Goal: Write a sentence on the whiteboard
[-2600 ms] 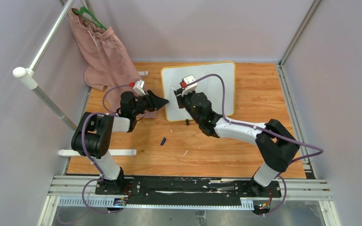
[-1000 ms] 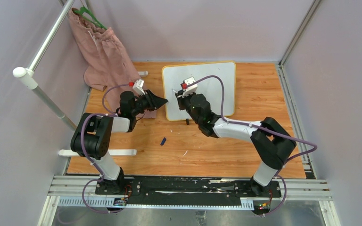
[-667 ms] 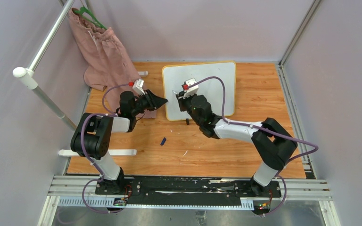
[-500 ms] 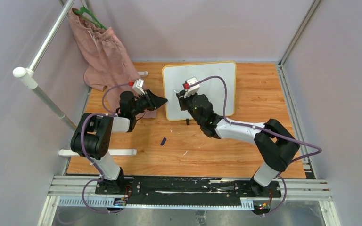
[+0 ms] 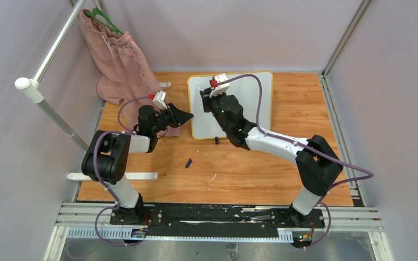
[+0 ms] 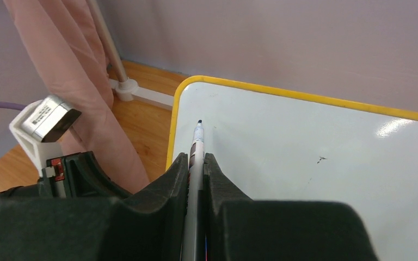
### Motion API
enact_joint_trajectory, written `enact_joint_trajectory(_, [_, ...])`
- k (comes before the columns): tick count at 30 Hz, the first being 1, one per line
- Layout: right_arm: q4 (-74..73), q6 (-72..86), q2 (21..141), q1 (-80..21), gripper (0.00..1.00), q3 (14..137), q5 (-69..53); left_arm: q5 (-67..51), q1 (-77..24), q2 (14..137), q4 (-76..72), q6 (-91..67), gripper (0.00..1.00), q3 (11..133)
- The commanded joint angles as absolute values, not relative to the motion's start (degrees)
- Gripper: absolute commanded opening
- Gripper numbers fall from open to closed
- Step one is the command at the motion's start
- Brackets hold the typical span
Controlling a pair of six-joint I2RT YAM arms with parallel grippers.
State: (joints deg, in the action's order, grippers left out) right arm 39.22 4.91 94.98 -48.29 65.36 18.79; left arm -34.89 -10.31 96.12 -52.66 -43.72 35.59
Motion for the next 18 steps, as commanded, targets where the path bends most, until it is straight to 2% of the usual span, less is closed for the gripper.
enact_joint_trajectory(1, [36.0, 6.1, 97.6, -47.2, 0.0, 68.2, 21.7, -35.9, -10.5, 95.1, -56.3, -44.1, 0.24, 35.4])
enact_joint_trajectory(10, [33.5, 7.1, 98.7, -47.1, 0.0, 68.3, 22.7, -35.9, -10.5, 95.2, -57.1, -44.4, 0.21, 35.2])
enact_joint_trajectory(18, [31.1, 7.9, 99.0, -47.1, 0.0, 67.7, 23.2, -35.9, -10.5, 94.9, -57.9, -44.5, 0.14, 35.0])
